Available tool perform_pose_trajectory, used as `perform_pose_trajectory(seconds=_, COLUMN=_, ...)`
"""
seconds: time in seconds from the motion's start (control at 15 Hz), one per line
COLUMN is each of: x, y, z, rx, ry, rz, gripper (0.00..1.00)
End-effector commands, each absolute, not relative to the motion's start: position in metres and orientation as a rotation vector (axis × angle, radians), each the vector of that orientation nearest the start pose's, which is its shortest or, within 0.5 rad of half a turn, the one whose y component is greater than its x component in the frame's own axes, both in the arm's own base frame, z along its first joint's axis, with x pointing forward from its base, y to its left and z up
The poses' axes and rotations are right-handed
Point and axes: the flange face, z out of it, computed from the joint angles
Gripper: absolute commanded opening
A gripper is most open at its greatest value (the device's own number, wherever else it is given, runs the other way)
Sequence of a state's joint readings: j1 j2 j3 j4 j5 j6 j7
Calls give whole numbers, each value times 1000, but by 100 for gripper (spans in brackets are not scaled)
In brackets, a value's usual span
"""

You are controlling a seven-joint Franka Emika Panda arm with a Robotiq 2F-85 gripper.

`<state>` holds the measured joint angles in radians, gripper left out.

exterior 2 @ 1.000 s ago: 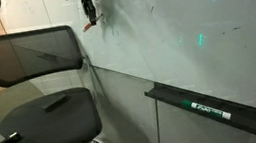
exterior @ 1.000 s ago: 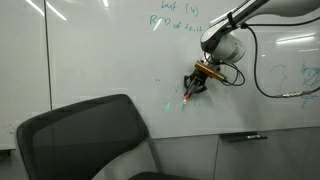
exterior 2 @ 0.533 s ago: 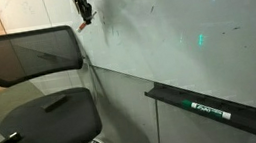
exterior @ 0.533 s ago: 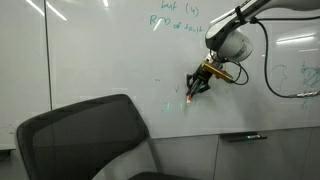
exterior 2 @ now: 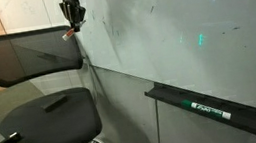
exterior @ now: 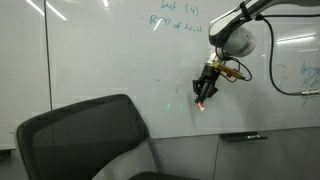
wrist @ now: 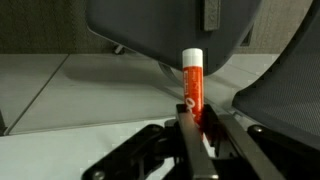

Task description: Pick up the marker, then scribble on the board

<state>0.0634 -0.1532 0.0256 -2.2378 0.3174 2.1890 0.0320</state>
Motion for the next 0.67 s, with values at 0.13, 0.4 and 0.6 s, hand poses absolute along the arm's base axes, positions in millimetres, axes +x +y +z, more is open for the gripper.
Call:
perform_pose_trajectory(seconds=0.13, x=504, y=50, z=473, rx=-2926, ry=-4, rz=-35, gripper=5)
perform_pose_trajectory(seconds=0.4, x=506, y=49, z=481, rx=-2949, ry=-41, rz=-49, gripper=5)
perform_pose_trajectory(seconds=0.6, x=510, y=46, z=483, rx=-2955, ry=-24, rz=-60, gripper=5)
